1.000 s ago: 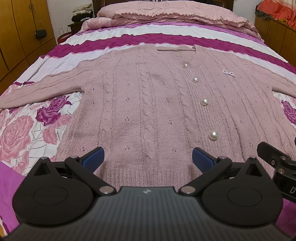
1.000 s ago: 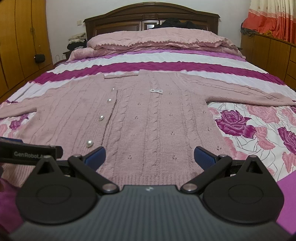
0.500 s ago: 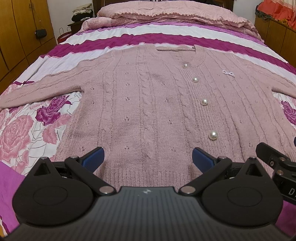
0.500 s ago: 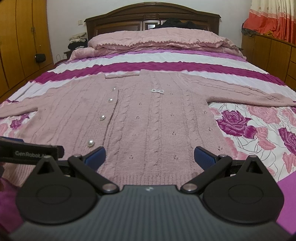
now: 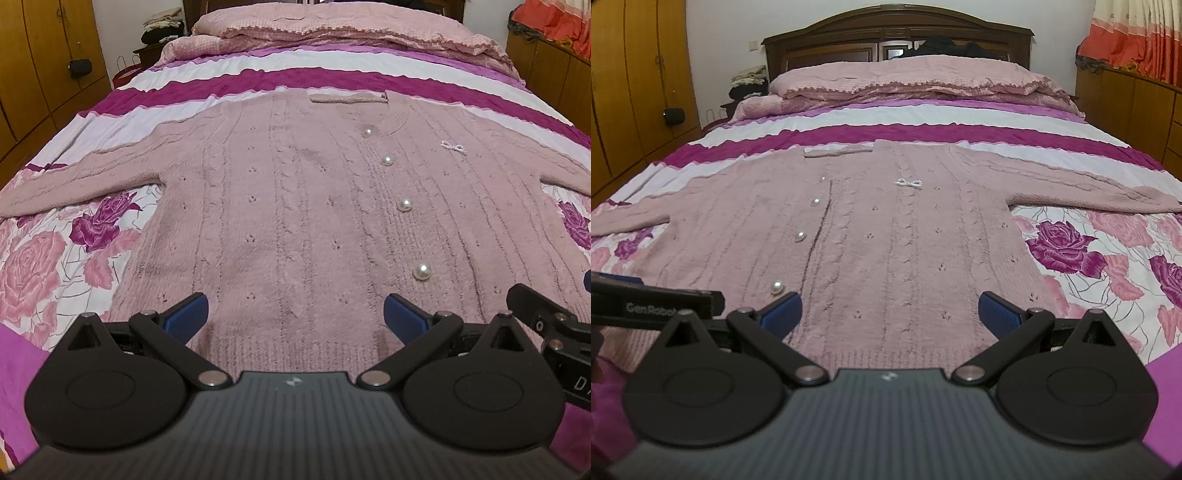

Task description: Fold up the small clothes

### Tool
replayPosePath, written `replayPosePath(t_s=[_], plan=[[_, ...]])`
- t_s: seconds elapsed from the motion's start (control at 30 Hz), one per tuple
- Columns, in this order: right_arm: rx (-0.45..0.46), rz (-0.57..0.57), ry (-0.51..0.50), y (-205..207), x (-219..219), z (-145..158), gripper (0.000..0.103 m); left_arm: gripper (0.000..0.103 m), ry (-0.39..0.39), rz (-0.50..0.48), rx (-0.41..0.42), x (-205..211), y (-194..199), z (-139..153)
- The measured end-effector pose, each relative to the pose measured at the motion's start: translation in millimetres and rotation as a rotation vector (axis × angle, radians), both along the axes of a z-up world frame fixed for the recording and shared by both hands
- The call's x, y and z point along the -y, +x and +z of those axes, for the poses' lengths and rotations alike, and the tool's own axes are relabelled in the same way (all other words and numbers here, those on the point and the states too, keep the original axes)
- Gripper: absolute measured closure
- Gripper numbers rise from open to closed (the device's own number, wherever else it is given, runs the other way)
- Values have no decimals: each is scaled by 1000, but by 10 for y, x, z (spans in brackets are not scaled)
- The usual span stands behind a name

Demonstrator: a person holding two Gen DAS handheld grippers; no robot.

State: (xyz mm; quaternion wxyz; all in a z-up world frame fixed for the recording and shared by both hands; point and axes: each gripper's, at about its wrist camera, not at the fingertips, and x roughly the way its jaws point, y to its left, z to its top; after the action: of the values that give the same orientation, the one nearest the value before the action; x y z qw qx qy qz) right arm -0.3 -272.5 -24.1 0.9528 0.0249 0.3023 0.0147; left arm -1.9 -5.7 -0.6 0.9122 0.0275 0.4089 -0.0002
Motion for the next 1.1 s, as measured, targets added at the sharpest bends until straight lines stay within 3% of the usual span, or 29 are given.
replayPosePath(t_s=[0.4, 0.53, 0.67, 0.87, 1.1], plan=[[6, -9, 18, -3, 5, 15, 0, 0, -3, -5, -2, 14, 3, 16], [-5, -33, 83, 58, 122, 31, 0, 0, -1, -9, -5, 28, 51, 60], [-4, -56, 80, 163, 288, 85, 0, 0, -18, -17, -17, 47, 168, 120], [6, -143, 167, 414, 894, 215, 0, 0, -62, -46, -60, 95, 439, 211], [10, -325, 215, 837, 1868, 242, 0, 0, 15, -67, -62, 222, 750, 197]])
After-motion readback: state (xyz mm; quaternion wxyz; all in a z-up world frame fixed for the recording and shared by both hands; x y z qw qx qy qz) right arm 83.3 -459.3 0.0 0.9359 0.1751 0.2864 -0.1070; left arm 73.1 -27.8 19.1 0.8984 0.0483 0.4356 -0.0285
